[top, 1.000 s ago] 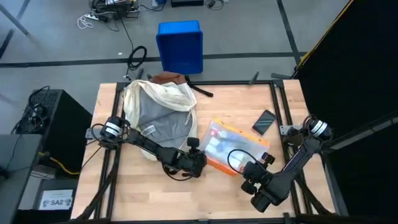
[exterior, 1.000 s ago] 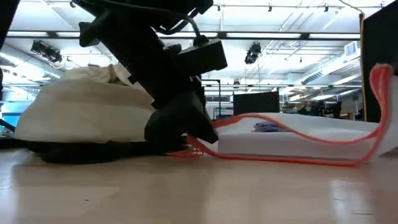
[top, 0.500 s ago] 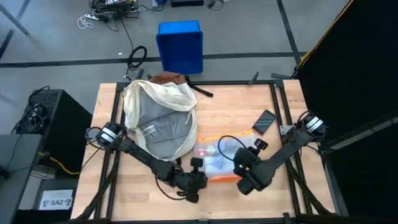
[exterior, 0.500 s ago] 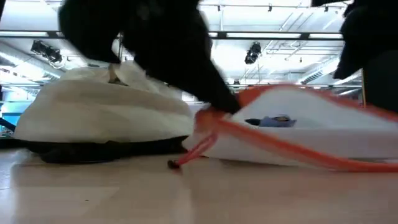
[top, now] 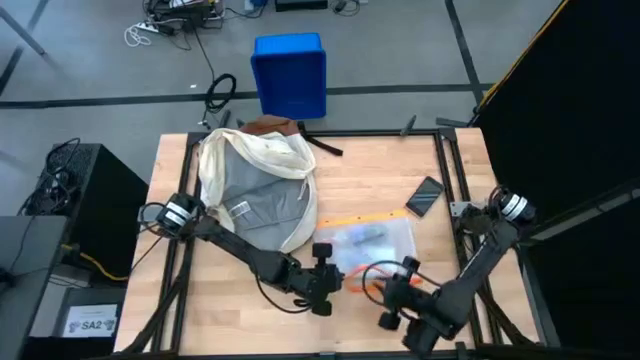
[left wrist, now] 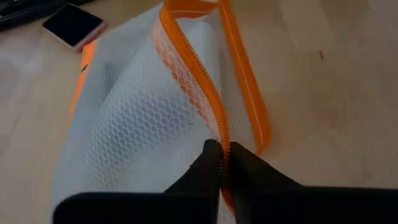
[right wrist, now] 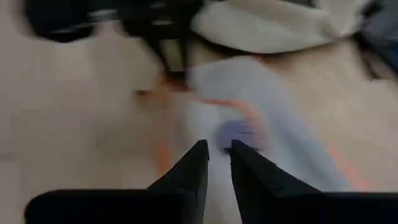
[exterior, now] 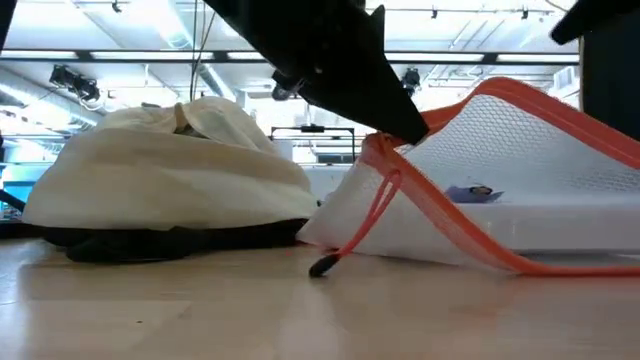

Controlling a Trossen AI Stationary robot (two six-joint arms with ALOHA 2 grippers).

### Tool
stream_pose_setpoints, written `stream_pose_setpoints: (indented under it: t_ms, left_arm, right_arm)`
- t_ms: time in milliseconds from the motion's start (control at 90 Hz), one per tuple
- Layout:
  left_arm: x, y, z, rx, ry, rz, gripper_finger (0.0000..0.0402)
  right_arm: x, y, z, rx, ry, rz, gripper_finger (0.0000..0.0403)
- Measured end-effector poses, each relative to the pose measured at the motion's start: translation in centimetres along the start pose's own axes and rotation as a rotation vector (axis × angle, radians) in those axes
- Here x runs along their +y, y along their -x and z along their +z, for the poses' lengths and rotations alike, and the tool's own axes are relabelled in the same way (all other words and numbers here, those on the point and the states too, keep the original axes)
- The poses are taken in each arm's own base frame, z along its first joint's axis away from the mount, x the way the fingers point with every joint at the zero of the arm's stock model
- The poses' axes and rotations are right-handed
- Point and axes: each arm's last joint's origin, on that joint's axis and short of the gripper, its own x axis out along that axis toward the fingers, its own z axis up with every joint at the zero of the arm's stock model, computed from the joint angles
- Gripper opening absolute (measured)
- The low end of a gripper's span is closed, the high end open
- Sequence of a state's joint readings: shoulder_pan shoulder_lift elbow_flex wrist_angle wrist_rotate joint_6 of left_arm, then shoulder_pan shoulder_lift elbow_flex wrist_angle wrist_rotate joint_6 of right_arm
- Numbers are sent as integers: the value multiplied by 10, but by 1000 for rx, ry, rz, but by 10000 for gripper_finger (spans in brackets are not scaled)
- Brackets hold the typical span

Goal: Unpack backpack
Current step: Remove the violet granola bar from the zip bag

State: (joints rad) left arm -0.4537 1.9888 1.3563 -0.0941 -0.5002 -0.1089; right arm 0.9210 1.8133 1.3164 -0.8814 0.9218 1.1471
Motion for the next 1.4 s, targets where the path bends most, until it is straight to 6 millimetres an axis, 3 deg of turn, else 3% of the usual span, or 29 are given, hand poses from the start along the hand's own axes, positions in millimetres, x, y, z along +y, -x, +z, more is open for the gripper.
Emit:
stream_pose_setpoints:
  t_ms: [189, 444, 833, 1089, 1400]
  left_arm:
    - [1, -1, 2, -13, 9, -2, 0]
    - [0, -1, 1, -6, 9, -46, 0]
    - [0, -1, 1, -3, 10, -68, 0]
    - [0, -1, 1, -4, 11, -78, 0]
    - [-1, -1, 2, -7, 13, -82, 0]
  right_arm:
    - [12, -25, -21, -52, 14, 162, 48]
    - [-6, -60, -31, -56, 158, 115, 62]
    - [-26, -86, -23, 12, 277, 16, 164]
    - [-43, -101, -18, 62, 92, -84, 207]
    - [-53, -111, -16, 167, -96, -90, 182]
